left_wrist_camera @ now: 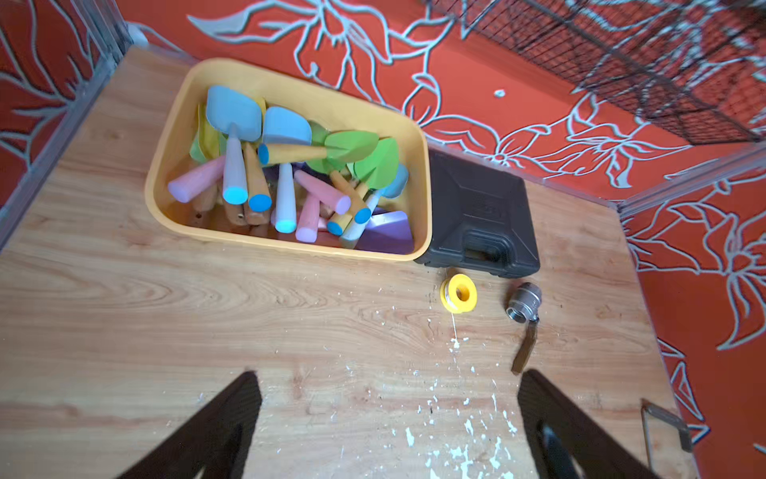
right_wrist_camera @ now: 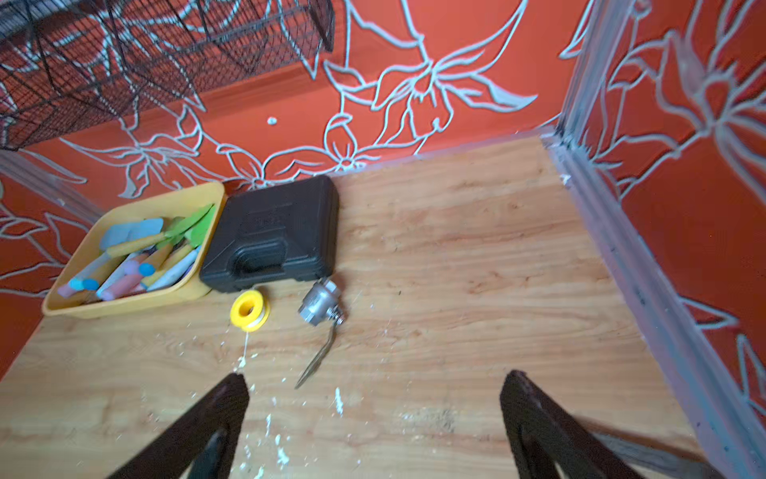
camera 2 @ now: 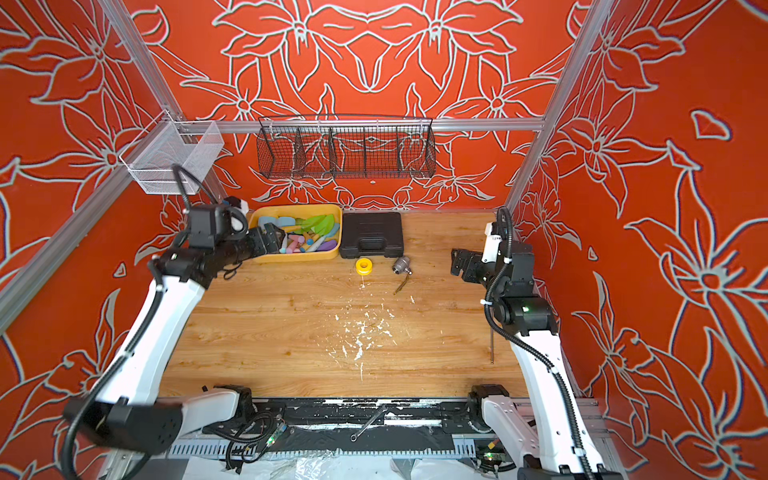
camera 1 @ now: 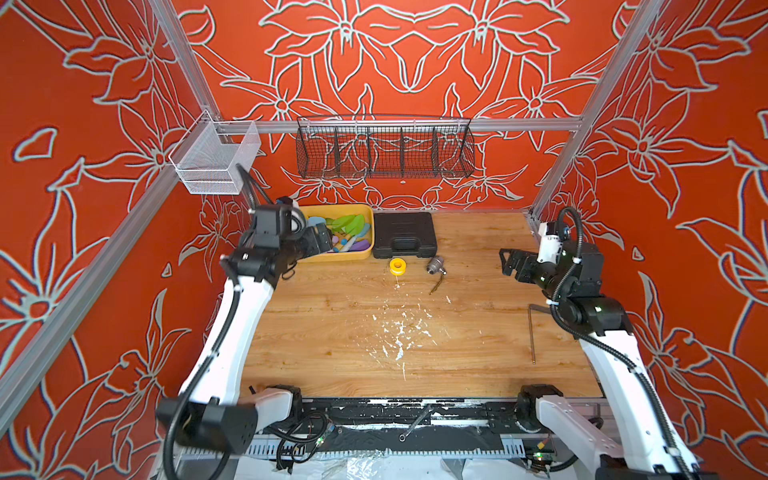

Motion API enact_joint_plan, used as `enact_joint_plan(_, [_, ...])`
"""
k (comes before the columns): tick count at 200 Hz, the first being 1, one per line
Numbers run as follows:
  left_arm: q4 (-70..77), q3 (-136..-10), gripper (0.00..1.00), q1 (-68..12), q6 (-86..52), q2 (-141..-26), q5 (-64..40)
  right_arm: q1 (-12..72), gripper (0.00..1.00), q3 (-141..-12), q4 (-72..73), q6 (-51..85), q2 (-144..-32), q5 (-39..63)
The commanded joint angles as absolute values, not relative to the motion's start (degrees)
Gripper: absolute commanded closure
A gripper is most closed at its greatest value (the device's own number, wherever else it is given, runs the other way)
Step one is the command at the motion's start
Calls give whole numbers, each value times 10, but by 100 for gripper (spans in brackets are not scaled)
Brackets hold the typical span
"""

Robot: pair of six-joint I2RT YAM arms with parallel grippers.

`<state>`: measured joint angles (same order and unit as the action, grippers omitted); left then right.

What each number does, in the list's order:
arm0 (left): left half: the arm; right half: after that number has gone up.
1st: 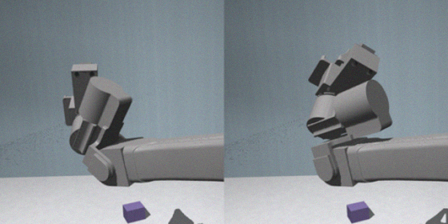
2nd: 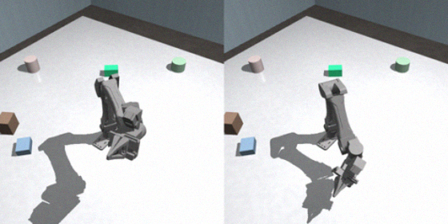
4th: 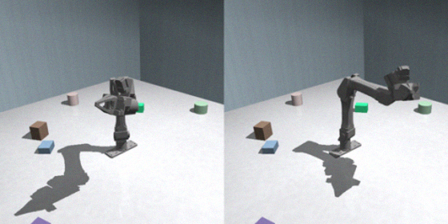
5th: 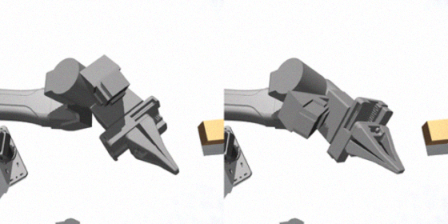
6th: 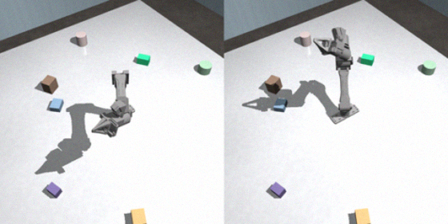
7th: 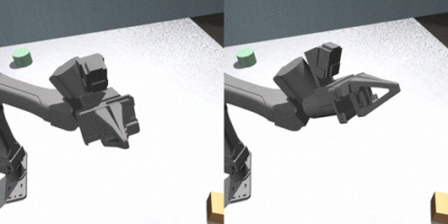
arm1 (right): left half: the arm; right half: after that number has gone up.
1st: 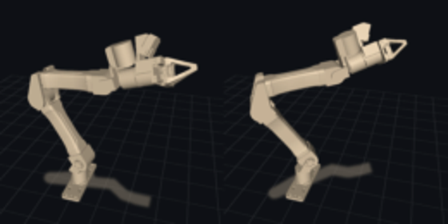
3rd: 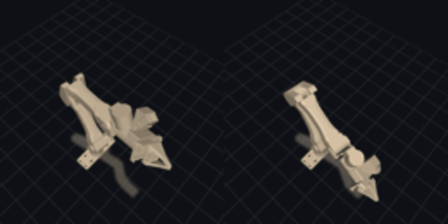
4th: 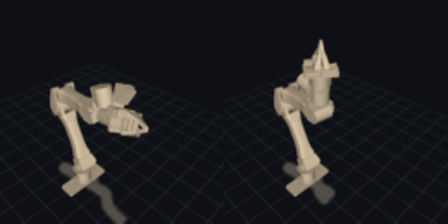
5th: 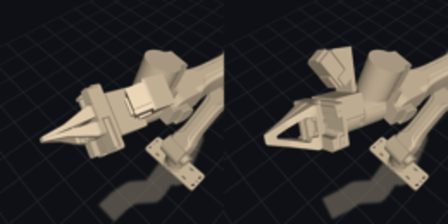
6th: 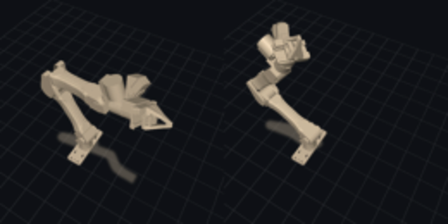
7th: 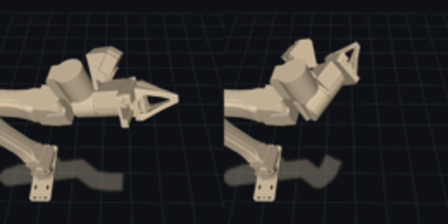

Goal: Take the shovel out of the storage box
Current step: Pick up the shovel from the storage box.

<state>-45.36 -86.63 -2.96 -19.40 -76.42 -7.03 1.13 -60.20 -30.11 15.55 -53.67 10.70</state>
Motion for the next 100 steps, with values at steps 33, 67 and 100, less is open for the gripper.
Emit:
enact_joint_plan(33, [-644,-1067,2,-30,-239,-987,-92,51,7,-726,-436,195,-652,192])
enact_joint_plan(67, [-668,-1158,7,-30,-257,-1104,-111,65,9,-778,-482,181,-700,213])
enact_joint_plan(100, [-720,-1263,9,-30,-263,-1196,-93,84,12,-801,-526,181,-742,197])
